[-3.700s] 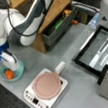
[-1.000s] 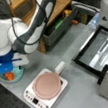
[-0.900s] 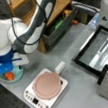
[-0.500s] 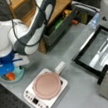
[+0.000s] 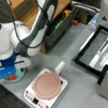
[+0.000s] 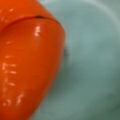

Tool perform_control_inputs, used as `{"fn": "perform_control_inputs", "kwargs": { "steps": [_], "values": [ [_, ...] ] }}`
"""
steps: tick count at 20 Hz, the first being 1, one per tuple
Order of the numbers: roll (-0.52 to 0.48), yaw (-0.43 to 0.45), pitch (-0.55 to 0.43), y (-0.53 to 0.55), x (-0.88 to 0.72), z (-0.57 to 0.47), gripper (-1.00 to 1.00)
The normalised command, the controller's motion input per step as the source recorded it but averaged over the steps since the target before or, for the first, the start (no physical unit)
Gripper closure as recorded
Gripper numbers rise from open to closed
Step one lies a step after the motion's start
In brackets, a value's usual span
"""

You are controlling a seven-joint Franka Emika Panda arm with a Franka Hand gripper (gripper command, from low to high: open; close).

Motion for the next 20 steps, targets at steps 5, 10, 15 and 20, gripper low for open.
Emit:
{"fn": "perform_control_inputs", "kwargs": {
  "steps": [5,10,15,20],
  "values": [
    [-0.075,0.217,0.155,0.03,0.34,0.01,-1.0],
    [-0.018,0.251,0.191,-0.03,0.48,-0.13,-1.0],
    [0.036,0.247,0.218,-0.04,0.56,-0.28,-1.0],
    [0.059,0.181,0.268,-0.04,0.63,-0.34,-1.0]
  ]
}}
